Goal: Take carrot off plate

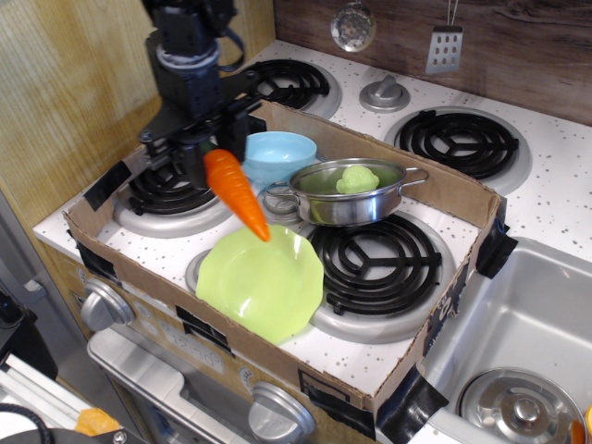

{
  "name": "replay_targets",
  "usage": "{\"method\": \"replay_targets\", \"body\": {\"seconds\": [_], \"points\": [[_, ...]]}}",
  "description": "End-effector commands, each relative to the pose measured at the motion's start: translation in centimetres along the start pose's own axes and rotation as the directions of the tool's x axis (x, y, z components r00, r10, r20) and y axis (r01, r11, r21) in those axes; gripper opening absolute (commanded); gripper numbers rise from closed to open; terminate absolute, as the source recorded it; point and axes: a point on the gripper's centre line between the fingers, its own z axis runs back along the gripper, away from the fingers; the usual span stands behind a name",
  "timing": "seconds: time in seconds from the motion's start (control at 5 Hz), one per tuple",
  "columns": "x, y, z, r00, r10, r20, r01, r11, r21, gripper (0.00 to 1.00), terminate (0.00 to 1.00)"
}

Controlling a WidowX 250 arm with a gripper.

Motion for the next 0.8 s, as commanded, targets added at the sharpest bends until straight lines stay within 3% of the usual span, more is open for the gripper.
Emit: {"method": "replay_targets", "body": {"seconds": [0.0, 0.2, 0.4, 0.6], "points": [[3.8, 2.0, -1.2, 0.997, 0.020, 0.077, -0.017, 0.999, -0.047, 0.00, 0.00], [5.9, 3.3, -2.2, 0.996, -0.058, 0.061, 0.060, 0.997, -0.042, 0.00, 0.00], [7.4, 3.9, -3.0, 0.977, -0.185, 0.105, 0.191, 0.980, -0.049, 0.00, 0.00], [8.0, 3.3, -3.5, 0.951, -0.289, 0.107, 0.295, 0.955, -0.039, 0.00, 0.00]]}}
